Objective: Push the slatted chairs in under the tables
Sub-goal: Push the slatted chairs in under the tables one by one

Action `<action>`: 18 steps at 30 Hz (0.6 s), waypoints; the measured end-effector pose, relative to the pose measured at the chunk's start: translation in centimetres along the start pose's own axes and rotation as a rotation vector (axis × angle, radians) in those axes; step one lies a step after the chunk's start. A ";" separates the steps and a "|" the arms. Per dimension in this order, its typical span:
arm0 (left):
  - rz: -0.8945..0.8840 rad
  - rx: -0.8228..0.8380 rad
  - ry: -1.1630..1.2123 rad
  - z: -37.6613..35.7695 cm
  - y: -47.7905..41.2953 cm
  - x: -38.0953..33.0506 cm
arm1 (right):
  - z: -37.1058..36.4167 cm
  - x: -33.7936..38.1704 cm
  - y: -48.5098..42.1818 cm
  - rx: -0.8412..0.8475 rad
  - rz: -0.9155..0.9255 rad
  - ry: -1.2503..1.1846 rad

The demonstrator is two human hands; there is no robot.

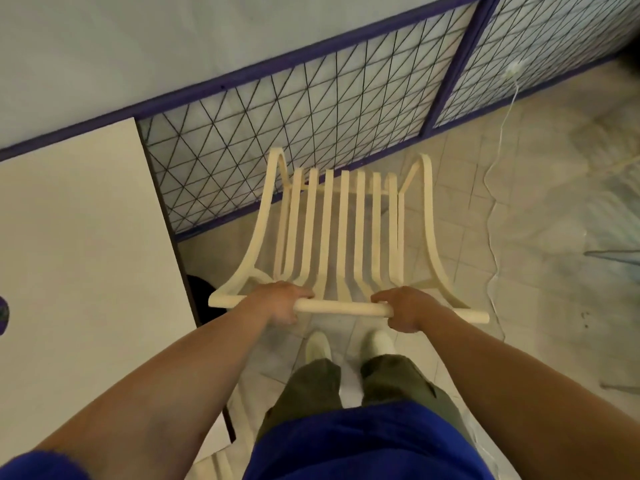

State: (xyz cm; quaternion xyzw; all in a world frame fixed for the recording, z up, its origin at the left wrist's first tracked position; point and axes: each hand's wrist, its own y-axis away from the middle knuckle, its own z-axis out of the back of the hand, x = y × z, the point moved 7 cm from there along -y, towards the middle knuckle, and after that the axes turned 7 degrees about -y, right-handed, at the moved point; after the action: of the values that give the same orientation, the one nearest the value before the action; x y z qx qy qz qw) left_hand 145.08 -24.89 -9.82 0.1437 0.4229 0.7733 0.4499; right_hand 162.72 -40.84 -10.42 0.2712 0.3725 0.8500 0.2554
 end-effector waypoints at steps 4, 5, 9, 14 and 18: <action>0.022 0.047 0.023 -0.2 -0.9 0.3 | -0.2 0.4 -0.8 0.042 0.008 0.043; 0.028 0.066 0.029 -0.4 -1.1 0.3 | -0.1 0.5 -0.8 0.042 0.015 0.059; 0.016 0.105 0.023 -0.7 -1.5 0.3 | 0.2 0.6 -0.5 0.072 0.021 0.074; 0.033 0.066 0.025 -0.8 -1.2 0.3 | 0.3 0.7 -0.4 0.102 0.031 0.074; 0.049 0.059 0.067 -1.2 -1.0 -0.5 | 0.7 0.2 -0.2 0.124 0.040 0.091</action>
State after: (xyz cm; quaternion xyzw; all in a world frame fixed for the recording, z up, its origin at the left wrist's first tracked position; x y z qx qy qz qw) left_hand 145.20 -25.70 -11.22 0.1411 0.4565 0.7758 0.4121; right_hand 163.04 -40.24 -10.13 0.2547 0.4302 0.8417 0.2040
